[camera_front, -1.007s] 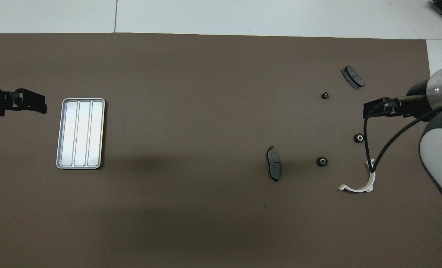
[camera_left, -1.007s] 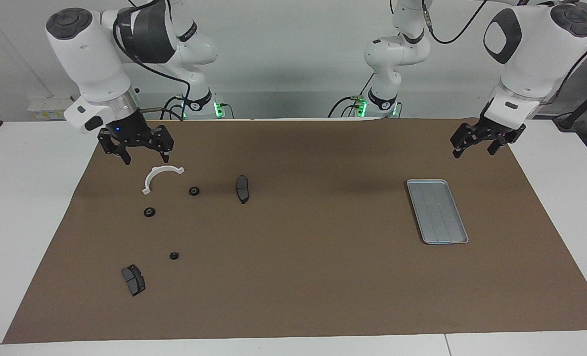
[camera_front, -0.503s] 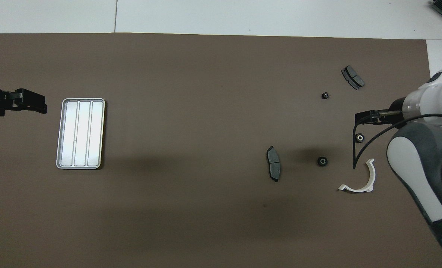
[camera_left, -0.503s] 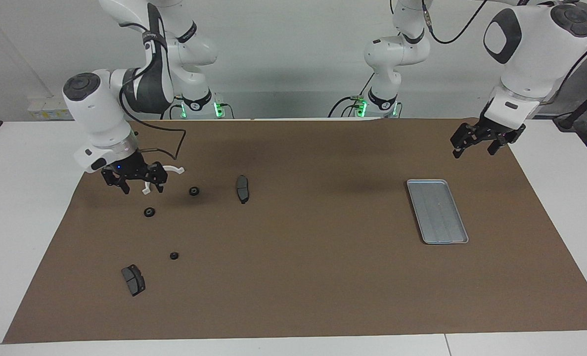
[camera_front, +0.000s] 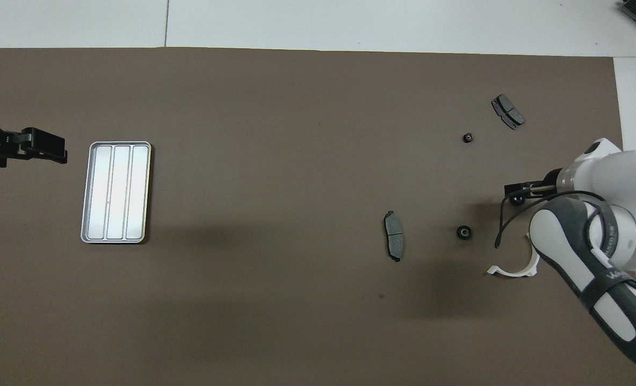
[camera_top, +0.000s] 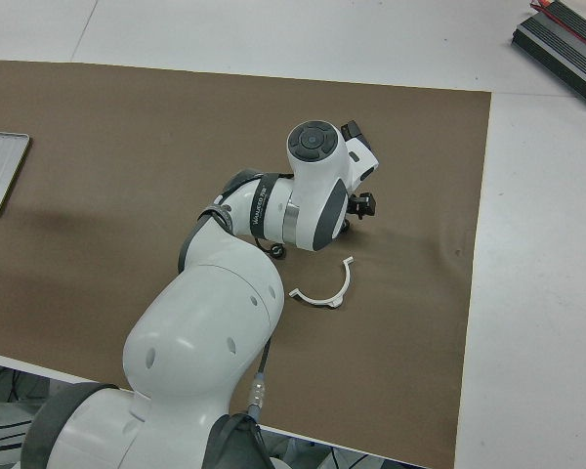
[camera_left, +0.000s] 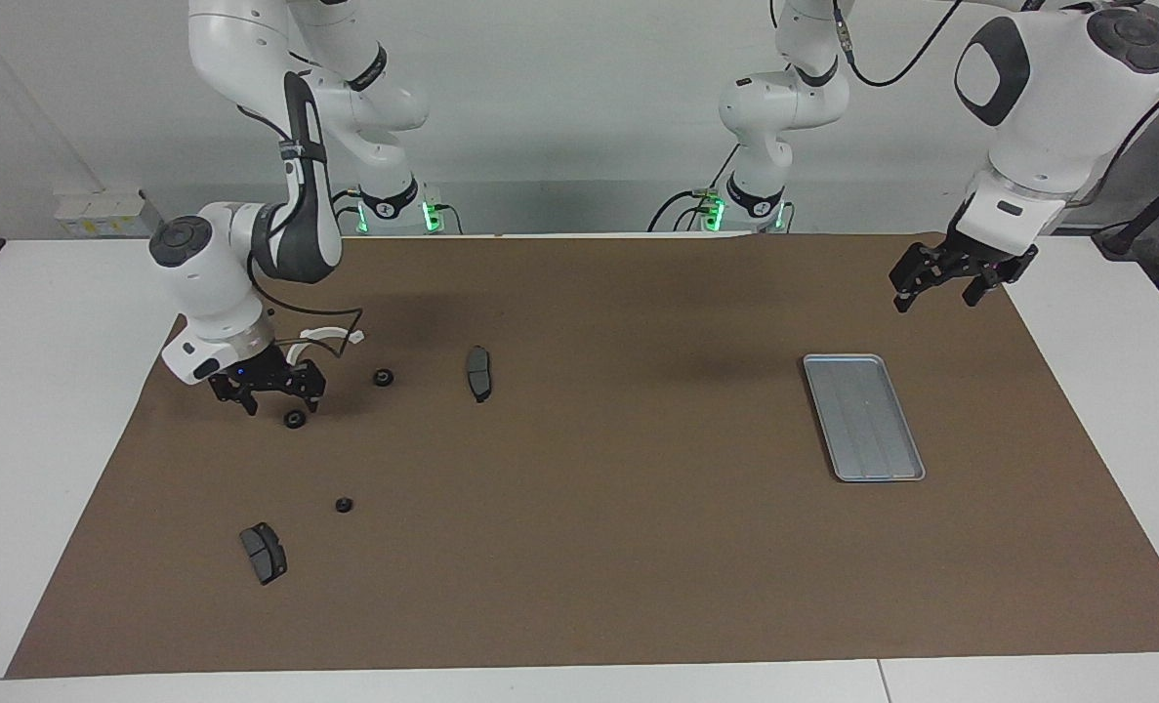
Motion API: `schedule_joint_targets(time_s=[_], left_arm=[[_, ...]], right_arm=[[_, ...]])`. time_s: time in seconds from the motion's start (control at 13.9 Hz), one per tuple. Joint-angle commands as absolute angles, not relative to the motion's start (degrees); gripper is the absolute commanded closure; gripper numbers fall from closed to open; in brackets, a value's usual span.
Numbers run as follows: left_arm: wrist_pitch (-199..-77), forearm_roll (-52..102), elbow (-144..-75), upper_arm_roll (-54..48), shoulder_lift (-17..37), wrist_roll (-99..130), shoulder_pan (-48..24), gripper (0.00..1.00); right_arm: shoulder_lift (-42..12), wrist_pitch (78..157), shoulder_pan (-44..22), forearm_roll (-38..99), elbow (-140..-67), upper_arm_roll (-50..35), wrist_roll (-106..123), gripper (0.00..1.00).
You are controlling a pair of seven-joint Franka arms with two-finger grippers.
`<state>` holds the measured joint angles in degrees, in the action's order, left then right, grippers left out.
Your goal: Pick bearing gear from pile to tray
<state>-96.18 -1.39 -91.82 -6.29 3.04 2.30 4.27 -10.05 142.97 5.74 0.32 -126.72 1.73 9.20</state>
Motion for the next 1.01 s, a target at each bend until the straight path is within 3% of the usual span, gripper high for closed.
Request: schedule_joint_targets(time_s=[0.0,0.29,0.72,0.93], left_arm=[[-96.7,-0.6,-93.9,-6.6,1.1,1.9,5.2,0.00],[-96.7,-0.6,-93.8,-6.7,1.1,2.0,5.2,0.00],[-96.7,-0.7,-93.9,-6.7,1.1,2.0,5.2,0.00],[-96.7,-0.6,-93.8,-6.6,1.1,1.9,5.2,0.00]], right_arm=[[-11.1,147.5,7.0,-0.4,-128.4,1.1,10.5,0.00],[-11.4,147.2,7.3,-0.4,-128.5,1.1,10.5,0.13],[-11.2,146.6,7.6,-0.4,-128.9,1.1,10.3,0.50],[-11.1,145.7,7.5,-0.3,-128.9,1.0,10.1,0.63]])
